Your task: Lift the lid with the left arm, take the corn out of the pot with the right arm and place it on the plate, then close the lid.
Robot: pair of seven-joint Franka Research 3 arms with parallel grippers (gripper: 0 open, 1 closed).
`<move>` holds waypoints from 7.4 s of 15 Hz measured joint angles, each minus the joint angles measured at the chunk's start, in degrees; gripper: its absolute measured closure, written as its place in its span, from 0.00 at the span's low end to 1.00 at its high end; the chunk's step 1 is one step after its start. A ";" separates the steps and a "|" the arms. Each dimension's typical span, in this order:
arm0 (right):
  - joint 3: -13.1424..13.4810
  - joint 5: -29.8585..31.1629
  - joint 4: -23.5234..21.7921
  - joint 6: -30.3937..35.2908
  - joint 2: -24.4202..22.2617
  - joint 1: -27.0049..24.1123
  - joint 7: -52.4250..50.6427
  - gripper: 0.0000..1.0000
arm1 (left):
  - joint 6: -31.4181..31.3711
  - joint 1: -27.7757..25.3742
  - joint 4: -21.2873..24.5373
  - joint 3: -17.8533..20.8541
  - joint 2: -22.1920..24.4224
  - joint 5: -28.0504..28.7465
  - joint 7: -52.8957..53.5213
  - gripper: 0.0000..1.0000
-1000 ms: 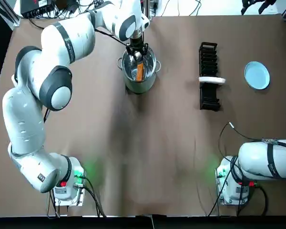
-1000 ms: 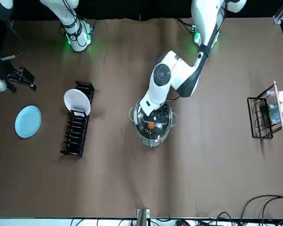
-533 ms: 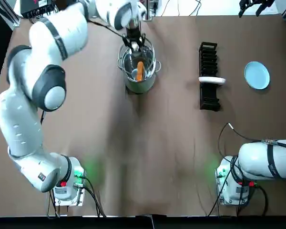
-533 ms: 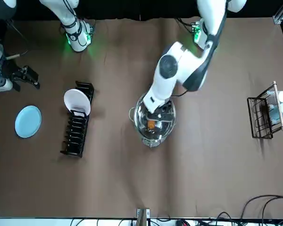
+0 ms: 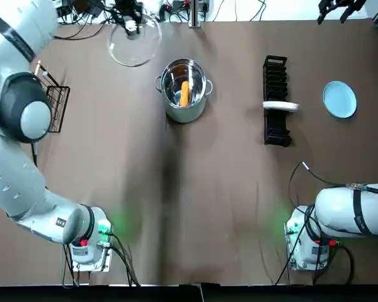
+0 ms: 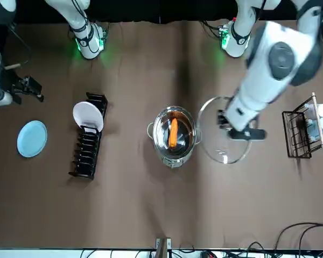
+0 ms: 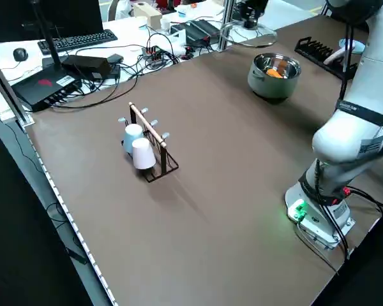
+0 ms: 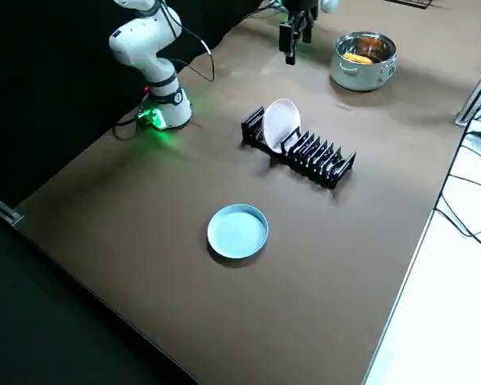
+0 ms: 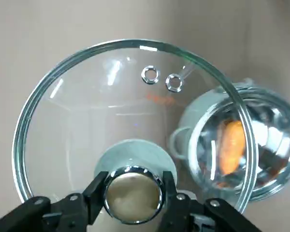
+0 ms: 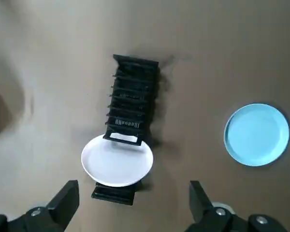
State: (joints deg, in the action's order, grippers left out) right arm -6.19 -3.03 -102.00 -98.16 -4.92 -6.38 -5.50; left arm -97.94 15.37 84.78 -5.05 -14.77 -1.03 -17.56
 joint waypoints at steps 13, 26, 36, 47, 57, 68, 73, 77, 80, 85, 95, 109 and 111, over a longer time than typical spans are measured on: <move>-0.69 -4.69 5.97 -1.92 14.80 19.58 15.21 0.00 | 3.79 -16.43 0.82 0.01 0.82 1.54 21.32 0.49; -0.33 -4.60 23.51 -19.07 36.49 39.72 39.95 0.05 | 3.80 -16.27 1.53 -0.57 0.81 1.63 21.35 0.49; 0.46 4.27 27.35 -32.66 50.73 48.03 49.00 0.09 | 3.80 -16.26 1.72 -0.56 0.75 1.74 21.35 0.49; 2.12 6.96 27.91 -34.52 55.18 51.42 49.05 0.10 | 3.80 -16.24 1.72 -0.57 0.75 1.75 21.34 0.49; 2.48 7.88 28.48 -36.63 56.33 51.89 49.08 0.60 | 3.80 -16.08 1.71 -0.63 0.75 1.75 21.24 0.49; 2.71 6.85 30.61 -31.30 51.79 50.96 49.47 0.60 | 3.80 -15.58 1.65 -0.72 0.75 1.75 20.18 0.49; 2.74 3.79 31.59 -25.58 48.36 49.04 49.56 0.60 | 3.78 -7.50 1.74 -1.21 0.47 1.71 7.64 0.49; 2.80 3.41 35.20 -16.53 46.20 45.94 49.31 0.60 | 2.49 -1.80 1.79 -1.31 -1.98 1.75 0.58 0.49; 2.84 3.32 35.47 -10.62 44.39 40.70 42.50 0.60 | 0.17 -0.62 1.80 -1.30 -3.54 1.75 -2.33 0.49; 3.04 0.74 35.65 -3.99 41.82 28.78 25.31 0.60 | -9.67 7.43 1.82 -1.31 -7.74 1.76 -15.43 0.49; 3.38 -0.57 20.51 1.51 31.91 -6.77 -17.16 0.60 | -21.12 19.23 1.80 -1.29 -14.86 1.76 -25.58 0.49; 3.65 1.88 -16.45 -43.21 29.51 -26.38 -37.25 0.60 | -23.49 19.97 1.76 -1.27 -16.96 1.76 -25.67 0.49; 3.63 1.88 -16.60 -43.32 29.75 -26.98 -37.93 0.60 | -22.98 20.13 1.74 -1.27 -16.95 1.76 -25.67 0.49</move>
State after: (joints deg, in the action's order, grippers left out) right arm -2.56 -1.15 -118.60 -141.48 24.83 -33.36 -43.43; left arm -120.93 35.49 86.52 -6.32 -31.72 0.73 -43.23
